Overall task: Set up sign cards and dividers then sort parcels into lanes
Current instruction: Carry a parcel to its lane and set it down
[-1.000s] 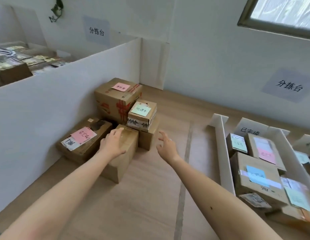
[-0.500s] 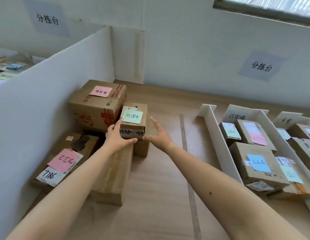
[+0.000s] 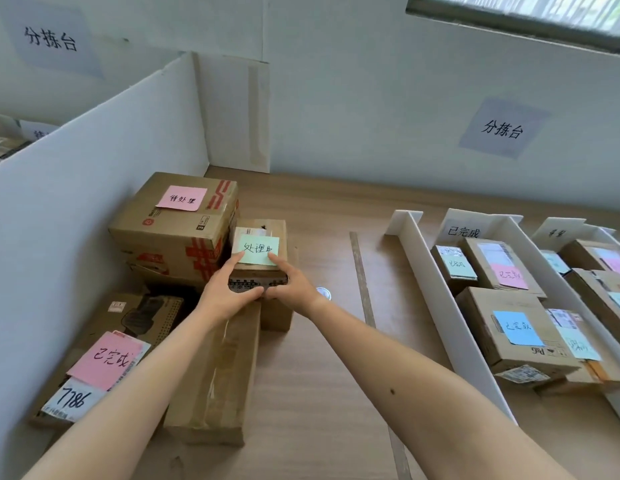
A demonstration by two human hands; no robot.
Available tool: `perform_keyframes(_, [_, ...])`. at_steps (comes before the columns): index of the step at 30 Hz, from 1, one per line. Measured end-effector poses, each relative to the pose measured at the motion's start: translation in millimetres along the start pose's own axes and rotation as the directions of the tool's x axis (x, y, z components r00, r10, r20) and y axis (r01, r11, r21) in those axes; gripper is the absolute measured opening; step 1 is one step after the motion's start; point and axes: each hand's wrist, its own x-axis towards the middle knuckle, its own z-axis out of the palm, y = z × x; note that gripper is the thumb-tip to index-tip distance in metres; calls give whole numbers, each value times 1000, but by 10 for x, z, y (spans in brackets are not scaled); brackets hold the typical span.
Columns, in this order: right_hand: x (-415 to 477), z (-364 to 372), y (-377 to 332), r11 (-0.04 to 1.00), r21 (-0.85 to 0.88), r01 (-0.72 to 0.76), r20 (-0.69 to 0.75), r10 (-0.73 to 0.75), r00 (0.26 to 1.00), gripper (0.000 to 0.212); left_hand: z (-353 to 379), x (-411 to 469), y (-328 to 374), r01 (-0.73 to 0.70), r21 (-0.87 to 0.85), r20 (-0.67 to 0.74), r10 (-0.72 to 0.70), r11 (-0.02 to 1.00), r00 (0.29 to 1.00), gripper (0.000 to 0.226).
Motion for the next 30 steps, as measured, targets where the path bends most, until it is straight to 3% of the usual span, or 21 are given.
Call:
perform_keyframes(9, [39,-48,77,989,145,-8,-75,19,997,85,78,48,-6,9,21,-43,-8,1000,999,81])
perform_keyframes(17, [-240,-428,198,980,179,86,-126,-64,990,71,300,-89,265,-78,-101,-23,76,992,997,70])
perform_keyframes(20, [-405,-648,277,982,147,114,-174,-88,981,70,470,-155,404,-144,-176,3,146,974,989,69])
perform_keyframes(30, [-1530,-1664,469,971,-74,228,-406,-238,882,54,1109,-618,1307,-362,-150,79,376,920,923,71])
